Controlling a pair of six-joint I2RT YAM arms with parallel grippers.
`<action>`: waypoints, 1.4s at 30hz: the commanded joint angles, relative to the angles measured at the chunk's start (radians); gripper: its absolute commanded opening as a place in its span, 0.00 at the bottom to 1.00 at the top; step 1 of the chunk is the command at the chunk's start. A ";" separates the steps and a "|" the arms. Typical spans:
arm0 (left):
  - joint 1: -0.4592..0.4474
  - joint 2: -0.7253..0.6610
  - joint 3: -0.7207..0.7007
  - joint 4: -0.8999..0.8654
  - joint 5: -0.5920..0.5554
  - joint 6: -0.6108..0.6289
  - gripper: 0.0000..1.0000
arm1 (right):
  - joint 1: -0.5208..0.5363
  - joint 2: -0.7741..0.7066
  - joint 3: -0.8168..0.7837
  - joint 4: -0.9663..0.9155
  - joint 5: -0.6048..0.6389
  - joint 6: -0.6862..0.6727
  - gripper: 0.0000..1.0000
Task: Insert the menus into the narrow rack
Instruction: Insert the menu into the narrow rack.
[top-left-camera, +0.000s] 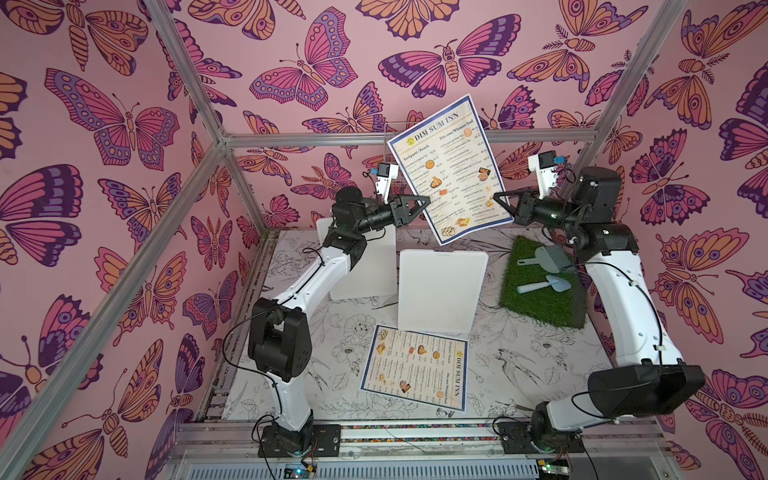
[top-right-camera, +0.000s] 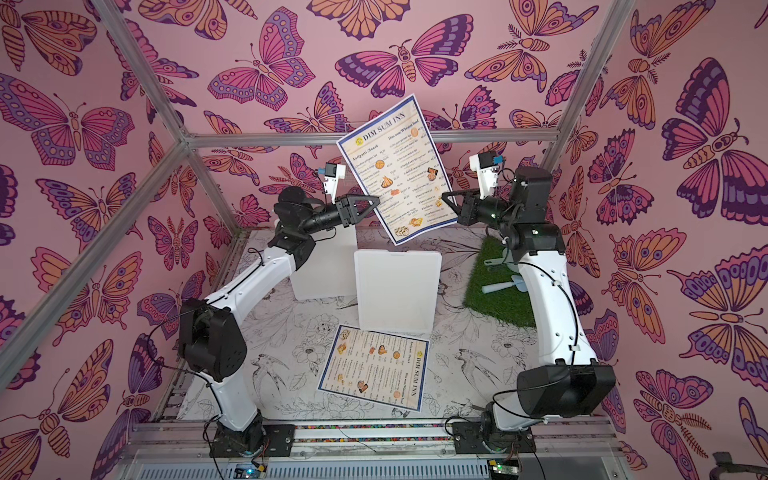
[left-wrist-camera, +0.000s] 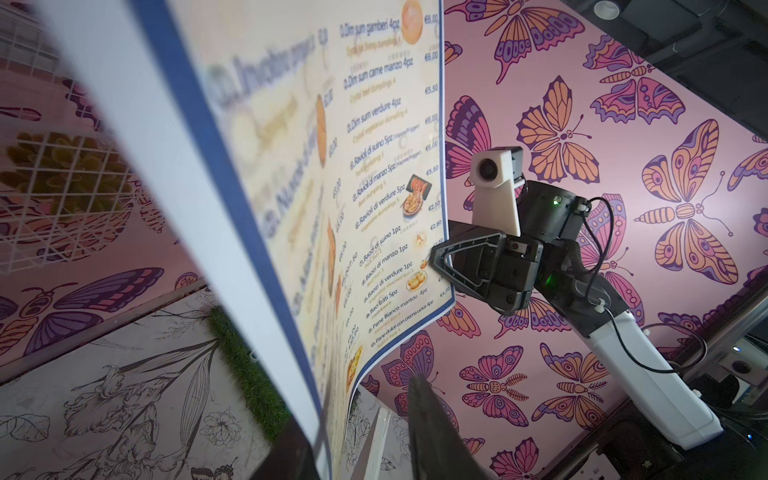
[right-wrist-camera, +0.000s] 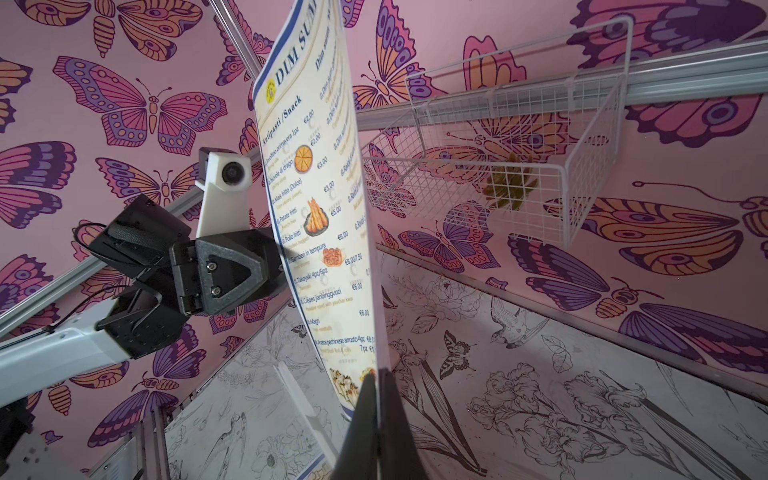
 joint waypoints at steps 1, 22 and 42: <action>-0.003 0.005 0.024 -0.005 0.016 0.023 0.34 | -0.006 -0.003 0.006 0.025 -0.020 -0.022 0.00; -0.003 -0.049 -0.035 0.000 0.011 0.029 0.31 | -0.007 0.013 0.024 -0.066 0.008 -0.053 0.00; -0.006 -0.076 -0.077 0.009 0.008 0.027 0.31 | -0.007 0.026 0.026 -0.081 0.011 -0.062 0.00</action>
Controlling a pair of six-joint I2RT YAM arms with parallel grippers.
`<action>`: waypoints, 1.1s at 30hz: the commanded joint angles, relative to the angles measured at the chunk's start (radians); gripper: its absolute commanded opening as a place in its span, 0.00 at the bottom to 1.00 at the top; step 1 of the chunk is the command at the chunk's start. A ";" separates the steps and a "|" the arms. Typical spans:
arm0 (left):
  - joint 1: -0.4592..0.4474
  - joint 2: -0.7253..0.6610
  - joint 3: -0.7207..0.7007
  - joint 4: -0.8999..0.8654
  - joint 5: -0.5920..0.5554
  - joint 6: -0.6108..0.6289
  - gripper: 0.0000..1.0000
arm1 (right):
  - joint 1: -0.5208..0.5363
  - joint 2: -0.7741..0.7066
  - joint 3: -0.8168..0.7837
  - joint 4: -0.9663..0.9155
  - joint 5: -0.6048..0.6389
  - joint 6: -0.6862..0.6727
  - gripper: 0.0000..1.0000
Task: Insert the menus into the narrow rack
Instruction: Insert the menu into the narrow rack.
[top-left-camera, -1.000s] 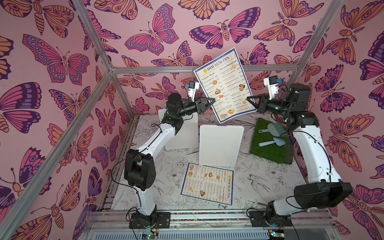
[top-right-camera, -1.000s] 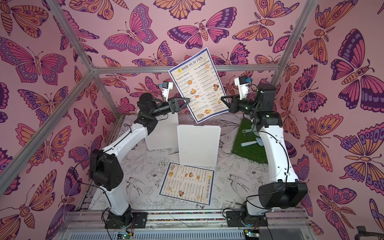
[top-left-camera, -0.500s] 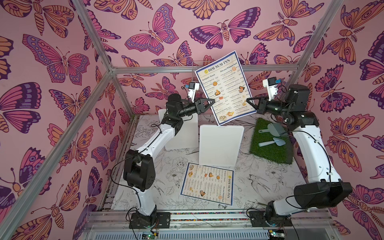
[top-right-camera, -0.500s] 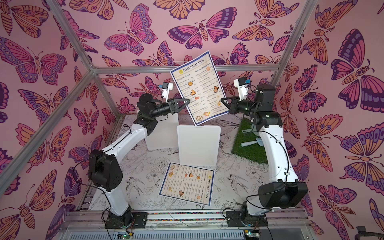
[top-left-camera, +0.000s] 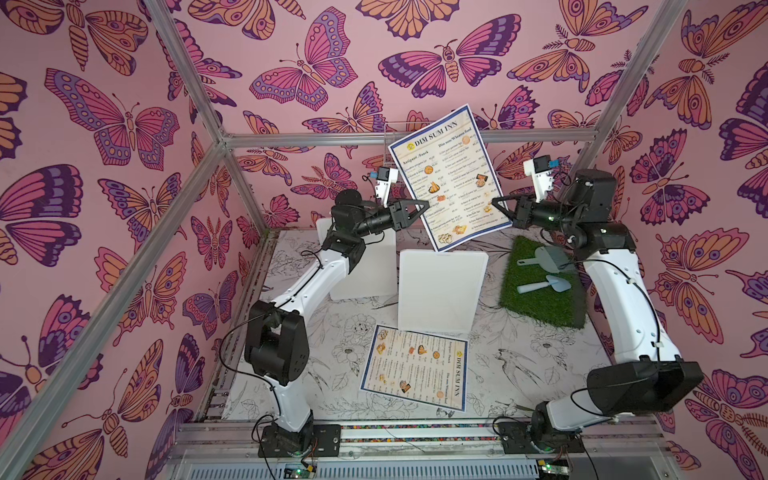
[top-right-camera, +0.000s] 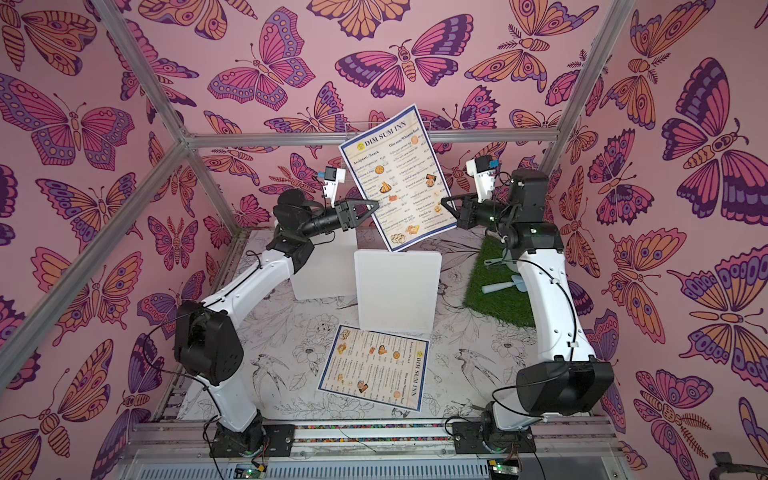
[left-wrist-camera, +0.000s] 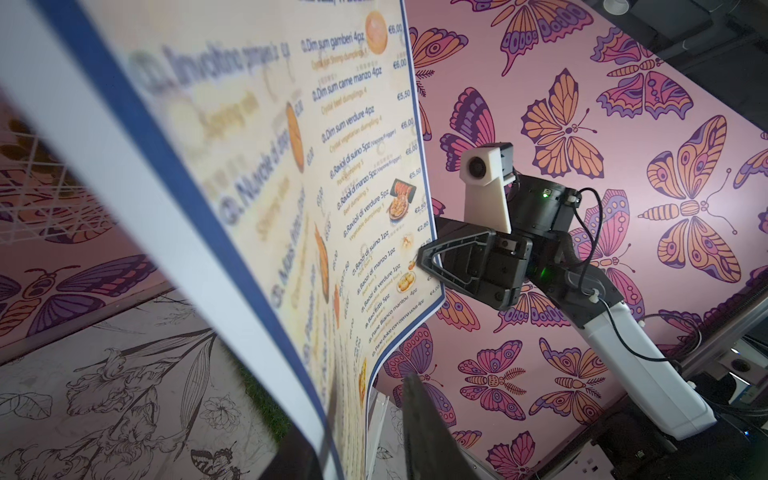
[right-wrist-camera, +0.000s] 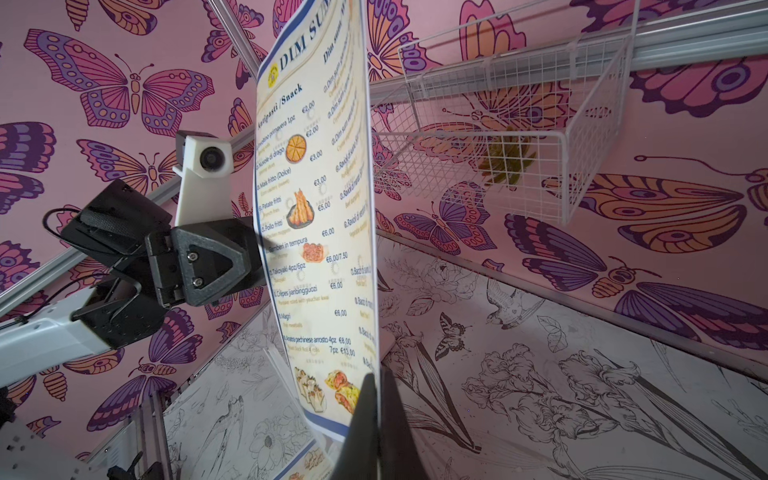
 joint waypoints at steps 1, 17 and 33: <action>-0.008 -0.041 -0.019 0.018 0.010 0.019 0.31 | -0.007 0.012 0.027 -0.015 0.004 -0.012 0.00; -0.029 -0.034 -0.017 0.022 0.006 0.019 0.31 | -0.010 0.000 0.030 -0.030 0.022 -0.029 0.00; -0.026 -0.066 -0.049 0.005 -0.012 0.044 0.31 | -0.006 0.018 0.025 0.001 -0.024 0.014 0.00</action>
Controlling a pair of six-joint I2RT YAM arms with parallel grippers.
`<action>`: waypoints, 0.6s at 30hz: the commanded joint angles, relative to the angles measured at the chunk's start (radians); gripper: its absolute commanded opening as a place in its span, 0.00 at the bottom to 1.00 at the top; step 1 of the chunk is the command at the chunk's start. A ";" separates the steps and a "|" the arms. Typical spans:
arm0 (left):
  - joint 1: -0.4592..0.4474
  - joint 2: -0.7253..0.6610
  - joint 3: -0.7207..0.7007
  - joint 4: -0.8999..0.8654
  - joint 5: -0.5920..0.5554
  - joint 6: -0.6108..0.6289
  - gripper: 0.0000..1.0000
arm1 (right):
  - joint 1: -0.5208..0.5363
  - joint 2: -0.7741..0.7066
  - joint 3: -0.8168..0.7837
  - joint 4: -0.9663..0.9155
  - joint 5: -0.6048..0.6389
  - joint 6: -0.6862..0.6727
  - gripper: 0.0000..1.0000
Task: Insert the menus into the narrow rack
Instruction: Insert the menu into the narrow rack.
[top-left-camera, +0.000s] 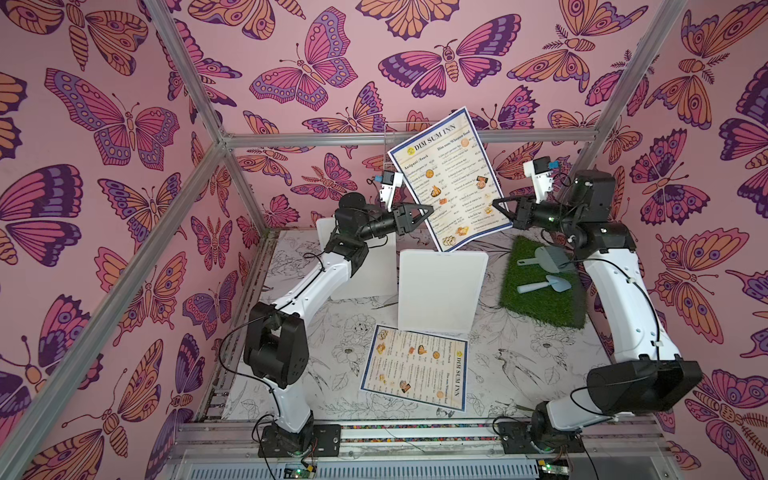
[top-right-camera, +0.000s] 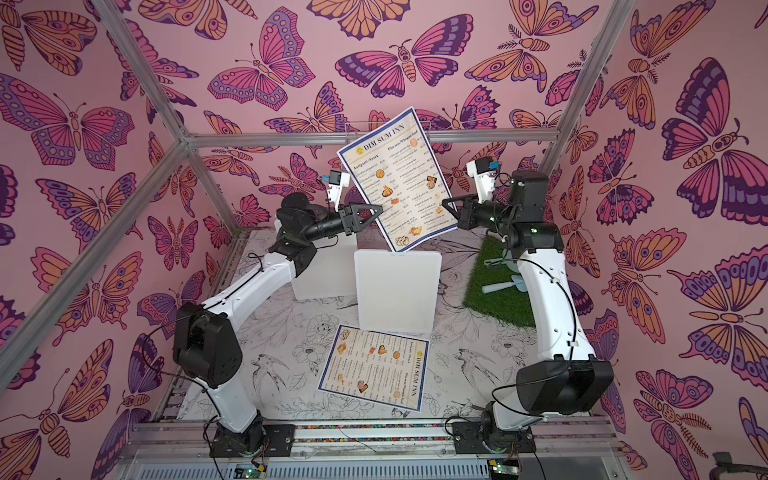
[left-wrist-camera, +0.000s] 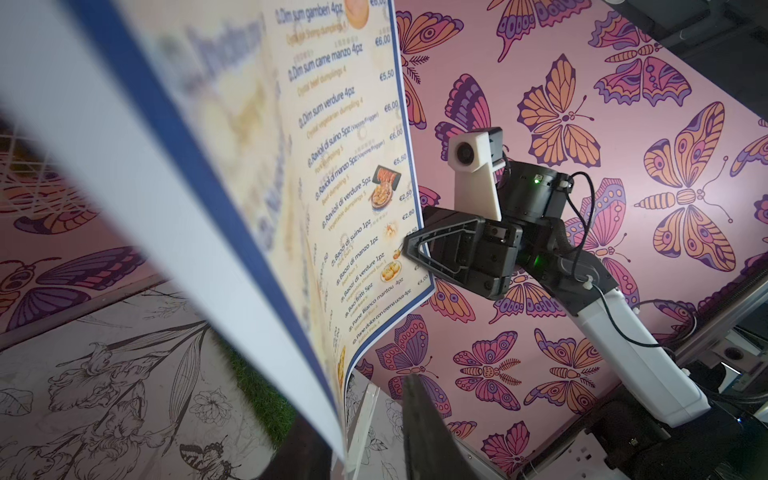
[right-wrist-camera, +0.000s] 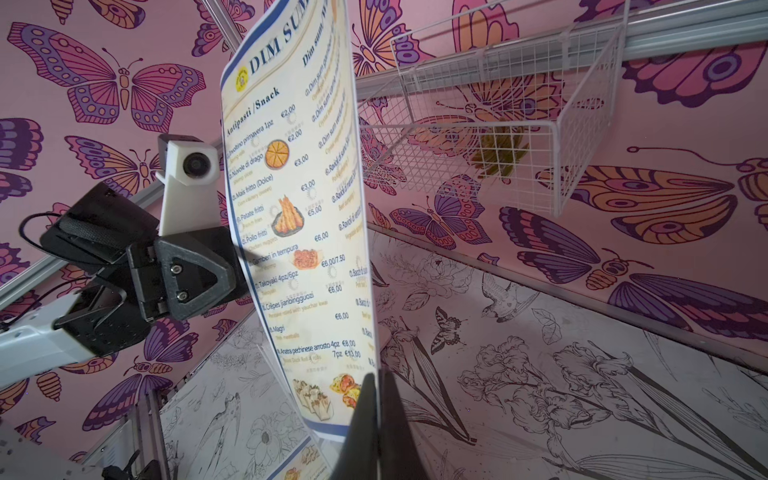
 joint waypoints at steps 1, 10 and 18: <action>0.001 -0.049 -0.023 0.003 -0.010 0.027 0.31 | 0.002 0.015 0.025 0.019 -0.025 0.020 0.00; 0.012 -0.074 -0.049 0.000 -0.017 0.034 0.31 | 0.024 0.022 0.027 0.021 -0.031 0.025 0.00; 0.016 -0.093 -0.082 0.002 -0.025 0.039 0.31 | 0.037 0.018 0.019 0.020 -0.028 0.023 0.00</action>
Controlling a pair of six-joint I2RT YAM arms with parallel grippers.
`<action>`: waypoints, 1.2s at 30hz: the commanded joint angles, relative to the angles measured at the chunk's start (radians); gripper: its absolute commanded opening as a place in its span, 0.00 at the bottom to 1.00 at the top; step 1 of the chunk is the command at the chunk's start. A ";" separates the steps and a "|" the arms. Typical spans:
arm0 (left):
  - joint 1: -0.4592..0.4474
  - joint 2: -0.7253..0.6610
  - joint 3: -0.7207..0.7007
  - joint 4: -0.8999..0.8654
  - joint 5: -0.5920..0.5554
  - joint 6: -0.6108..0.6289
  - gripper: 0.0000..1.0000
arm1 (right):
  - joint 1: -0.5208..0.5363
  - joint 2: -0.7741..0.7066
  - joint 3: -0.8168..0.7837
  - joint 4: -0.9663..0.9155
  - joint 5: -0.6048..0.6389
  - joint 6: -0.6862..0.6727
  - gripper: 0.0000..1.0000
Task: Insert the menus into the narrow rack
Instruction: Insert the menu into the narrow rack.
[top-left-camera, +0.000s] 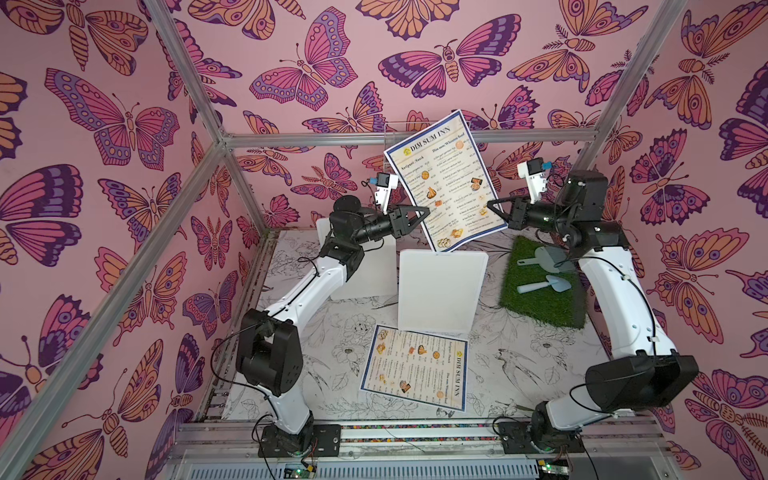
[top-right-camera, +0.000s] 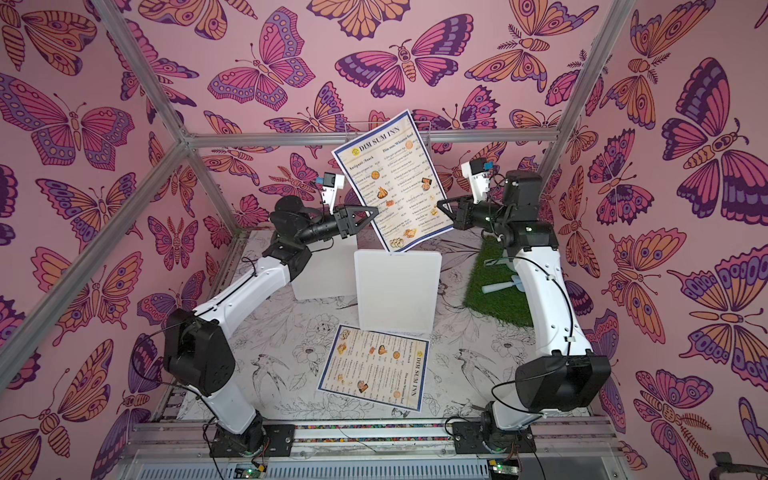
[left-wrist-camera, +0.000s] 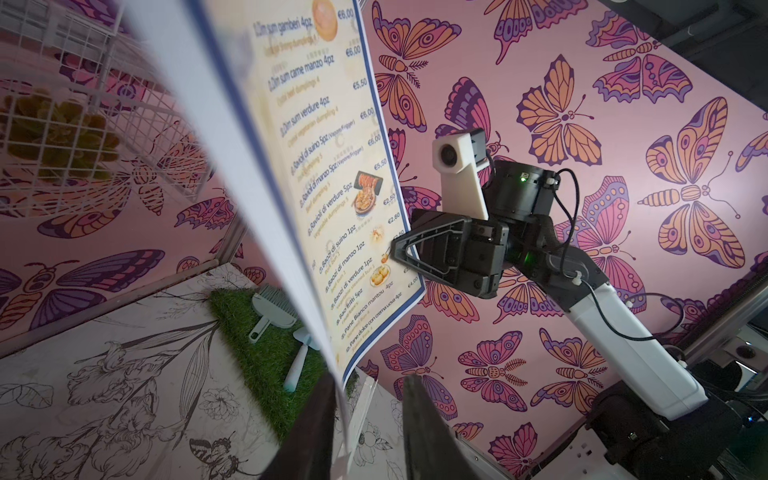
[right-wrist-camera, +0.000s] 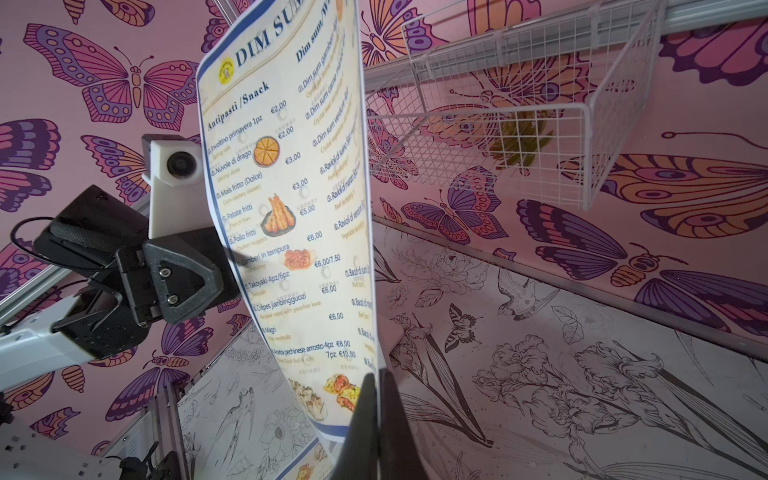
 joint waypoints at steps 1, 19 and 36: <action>0.007 -0.039 -0.026 0.004 -0.008 0.018 0.31 | 0.014 -0.001 0.018 0.012 -0.017 0.010 0.00; 0.035 -0.073 -0.070 0.012 -0.019 0.018 0.31 | 0.044 -0.050 -0.047 0.049 -0.039 0.016 0.00; 0.059 -0.103 -0.113 0.034 -0.026 0.005 0.32 | 0.044 -0.109 -0.199 0.159 -0.129 -0.037 0.00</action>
